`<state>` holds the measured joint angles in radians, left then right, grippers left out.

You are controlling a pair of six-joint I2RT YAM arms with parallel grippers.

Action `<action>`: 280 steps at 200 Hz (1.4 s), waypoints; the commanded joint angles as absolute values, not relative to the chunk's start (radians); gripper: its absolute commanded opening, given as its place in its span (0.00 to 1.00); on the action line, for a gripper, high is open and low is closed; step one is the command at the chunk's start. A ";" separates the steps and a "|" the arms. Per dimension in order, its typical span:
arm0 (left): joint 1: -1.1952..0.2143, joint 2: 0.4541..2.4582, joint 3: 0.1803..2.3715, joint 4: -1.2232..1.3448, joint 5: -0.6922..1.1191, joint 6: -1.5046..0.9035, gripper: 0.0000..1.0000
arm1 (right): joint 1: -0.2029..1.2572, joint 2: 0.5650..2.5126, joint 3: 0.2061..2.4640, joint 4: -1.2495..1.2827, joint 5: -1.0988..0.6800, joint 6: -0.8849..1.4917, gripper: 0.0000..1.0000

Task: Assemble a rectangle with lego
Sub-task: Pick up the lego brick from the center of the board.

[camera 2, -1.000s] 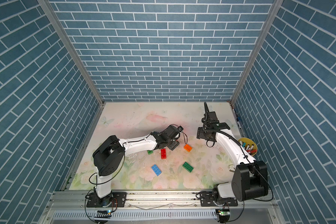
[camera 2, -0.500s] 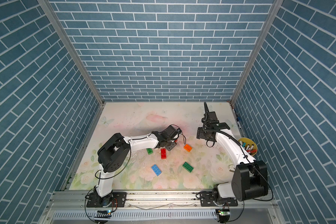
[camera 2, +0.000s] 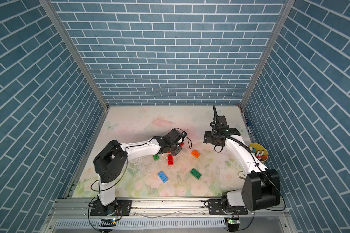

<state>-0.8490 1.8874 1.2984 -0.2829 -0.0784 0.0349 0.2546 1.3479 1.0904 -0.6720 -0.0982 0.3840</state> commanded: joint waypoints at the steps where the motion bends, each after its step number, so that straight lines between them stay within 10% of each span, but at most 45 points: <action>1: -0.805 1.728 1.286 -0.275 0.039 0.019 0.00 | 0.258 1.255 1.091 -0.576 -0.204 0.357 0.79; 89: -0.588 1.335 1.078 0.003 0.665 -0.215 0.00 | 0.290 1.217 1.094 -0.097 -0.884 0.477 0.68; 280: -0.578 1.278 0.942 0.449 0.865 -0.533 0.00 | 0.489 1.282 1.126 0.084 -0.851 0.549 0.56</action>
<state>-0.5743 1.2774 0.9554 0.3298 0.8036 -0.4892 0.4866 1.2610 1.1042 0.0387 -0.8700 0.5201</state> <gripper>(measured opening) 0.325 0.568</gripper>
